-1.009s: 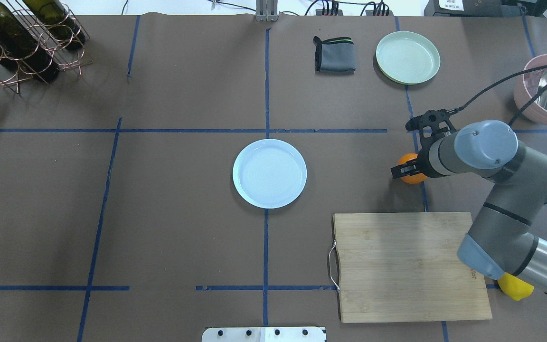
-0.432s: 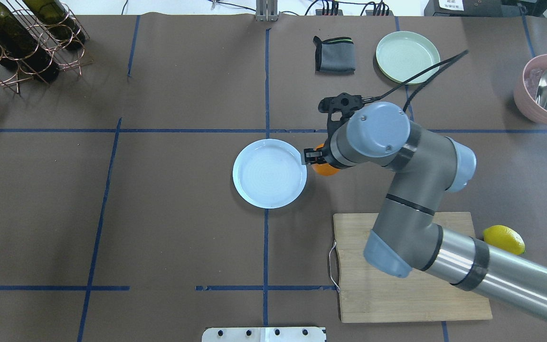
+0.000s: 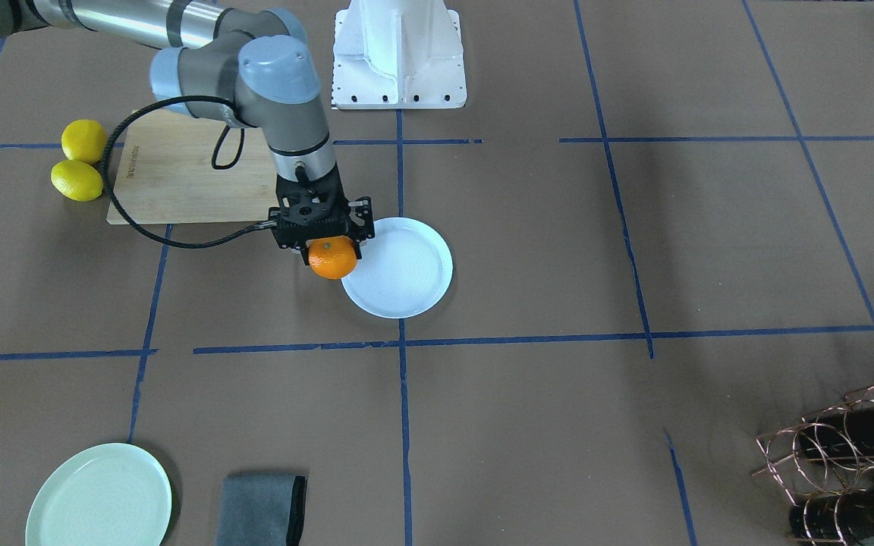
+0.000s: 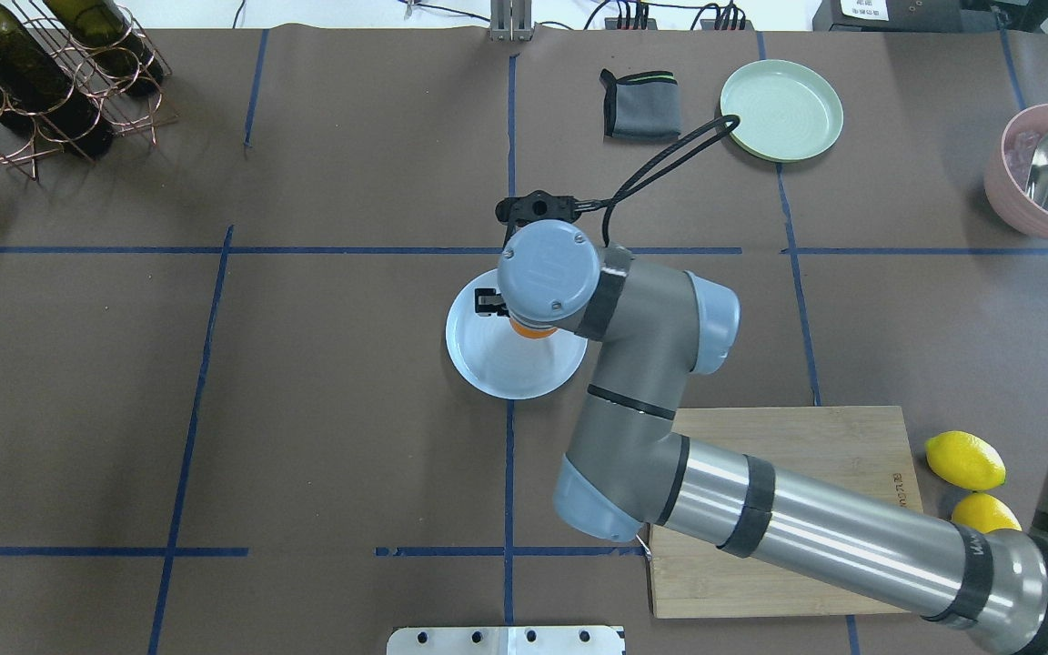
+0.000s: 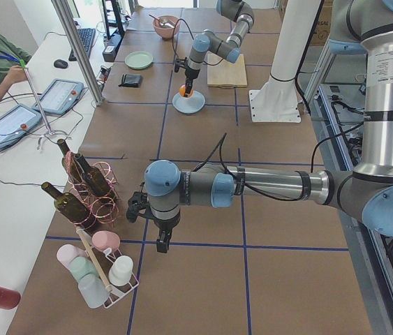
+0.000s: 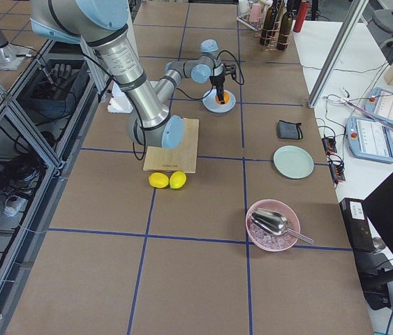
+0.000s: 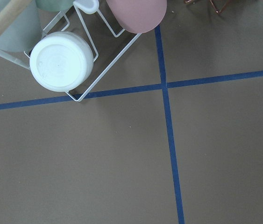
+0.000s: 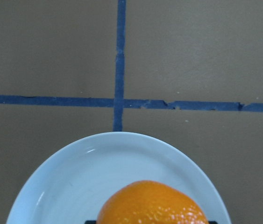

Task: Pick orange to plate
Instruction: 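Carry the orange with the right gripper over the light blue plate, then lower the orange onto the plate and open the right gripper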

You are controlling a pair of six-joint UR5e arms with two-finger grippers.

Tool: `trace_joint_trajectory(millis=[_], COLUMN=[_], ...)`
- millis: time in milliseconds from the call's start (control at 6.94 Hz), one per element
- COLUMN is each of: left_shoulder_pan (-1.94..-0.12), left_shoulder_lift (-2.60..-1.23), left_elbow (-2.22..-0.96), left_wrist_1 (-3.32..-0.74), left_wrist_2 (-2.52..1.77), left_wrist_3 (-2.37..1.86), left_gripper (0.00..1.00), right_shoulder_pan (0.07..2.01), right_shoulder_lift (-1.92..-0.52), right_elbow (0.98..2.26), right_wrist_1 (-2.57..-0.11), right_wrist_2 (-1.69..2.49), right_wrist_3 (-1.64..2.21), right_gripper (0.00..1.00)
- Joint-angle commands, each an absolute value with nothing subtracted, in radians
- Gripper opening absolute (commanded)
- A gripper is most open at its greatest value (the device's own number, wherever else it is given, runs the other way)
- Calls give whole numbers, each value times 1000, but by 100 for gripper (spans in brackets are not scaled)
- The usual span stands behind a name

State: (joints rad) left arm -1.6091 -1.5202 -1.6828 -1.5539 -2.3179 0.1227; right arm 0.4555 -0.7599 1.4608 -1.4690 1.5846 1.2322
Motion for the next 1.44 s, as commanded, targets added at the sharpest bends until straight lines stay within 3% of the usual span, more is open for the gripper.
trace_joint_trajectory(millis=[0, 144, 288, 577, 1009, 1297], left_shoulder_pan=[-1609, -1609, -1609, -1609, -1609, -1609], left_shoulder_lift=[-1520, -1520, -1520, -1520, -1508, -1503], left_elbow=[-1683, -1683, -1683, -1683, -1695, -1713], left_wrist_1=[-1554, -1554, -1554, -1554, -1552, -1543], left_wrist_2=[-2318, -2318, -2318, -2319, -2319, -2330], left_wrist_3=[123, 123, 123, 123, 129, 132], left_gripper=[100, 100, 100, 100, 100, 100], right_shoulder_pan=[426, 425, 422, 422, 602, 841], right_shoulder_lift=[-707, -701, -701, -701, -727, -908], right_elbow=[1384, 1387, 1387, 1411, 1630, 1769], right_wrist_1=[-1476, -1512, -1517, -1519, -1725, -1746], right_wrist_2=[1543, 1542, 1531, 1534, 1763, 2008], right_wrist_3=[1253, 1253, 1253, 1247, 1069, 698], right_gripper=[42, 56, 100, 100, 100, 100])
